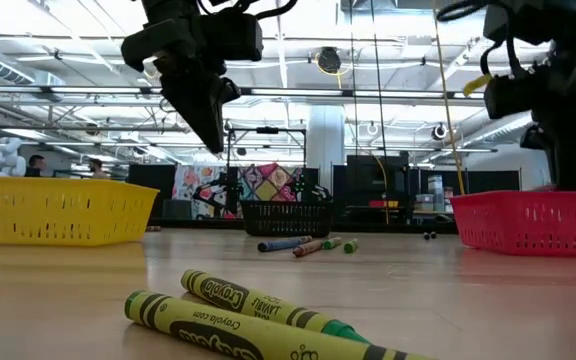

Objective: Sort crayons
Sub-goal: Put the brown crayon into the red bin, then put the green crayon into the yellow bin

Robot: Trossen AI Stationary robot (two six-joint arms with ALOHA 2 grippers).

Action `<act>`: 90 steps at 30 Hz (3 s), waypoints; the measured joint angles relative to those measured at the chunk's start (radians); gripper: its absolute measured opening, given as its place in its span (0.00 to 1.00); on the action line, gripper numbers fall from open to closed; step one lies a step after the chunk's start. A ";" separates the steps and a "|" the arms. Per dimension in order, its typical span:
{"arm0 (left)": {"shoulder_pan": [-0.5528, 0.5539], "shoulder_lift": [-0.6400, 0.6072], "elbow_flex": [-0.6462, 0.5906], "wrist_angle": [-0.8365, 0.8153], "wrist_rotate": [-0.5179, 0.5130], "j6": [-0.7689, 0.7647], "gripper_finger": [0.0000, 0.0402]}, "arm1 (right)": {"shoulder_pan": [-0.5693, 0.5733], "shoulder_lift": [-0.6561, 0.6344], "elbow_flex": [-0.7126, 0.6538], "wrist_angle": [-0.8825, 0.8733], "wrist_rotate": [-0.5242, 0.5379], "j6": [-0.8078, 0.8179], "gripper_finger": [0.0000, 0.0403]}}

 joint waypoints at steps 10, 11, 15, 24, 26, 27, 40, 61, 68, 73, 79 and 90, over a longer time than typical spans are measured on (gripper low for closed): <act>0.000 0.000 0.000 0.065 0.004 0.000 0.00 | 0.000 0.000 -0.021 0.009 0.079 0.028 0.12; 0.000 0.000 0.000 0.070 0.005 0.000 0.00 | 0.000 0.000 -0.021 0.010 0.087 0.029 0.14; -0.001 0.000 0.000 0.074 0.005 0.001 0.00 | -0.001 0.000 -0.021 0.016 0.087 0.029 0.22; -0.001 0.000 0.000 0.074 0.009 0.008 0.00 | -0.001 0.000 -0.021 0.017 0.087 0.032 0.30; -0.001 0.000 0.000 0.073 0.041 0.009 0.00 | -0.001 0.000 -0.021 0.022 0.087 0.038 0.30; -0.001 0.000 0.000 0.073 0.065 0.009 0.01 | -0.001 0.000 -0.021 0.025 0.087 0.040 0.30; -0.046 0.000 0.000 0.185 0.119 -0.049 0.21 | 0.000 0.000 -0.021 0.031 0.112 0.041 0.30; -0.289 0.161 0.000 0.341 0.110 0.033 0.21 | 0.000 0.000 -0.020 0.131 0.116 0.056 0.30; -0.310 0.226 0.014 0.453 0.124 0.027 0.21 | 0.000 0.000 -0.020 0.161 0.143 0.050 0.30; -0.336 0.283 0.082 0.422 0.132 0.034 0.21 | 0.000 0.000 -0.020 0.178 0.143 0.042 0.30; -0.359 0.358 0.158 0.339 0.137 0.061 0.21 | 0.000 0.000 -0.020 0.200 0.143 0.042 0.30; -0.379 0.372 0.167 0.336 0.176 0.056 0.21 | 0.000 0.000 -0.020 0.218 0.142 0.038 0.30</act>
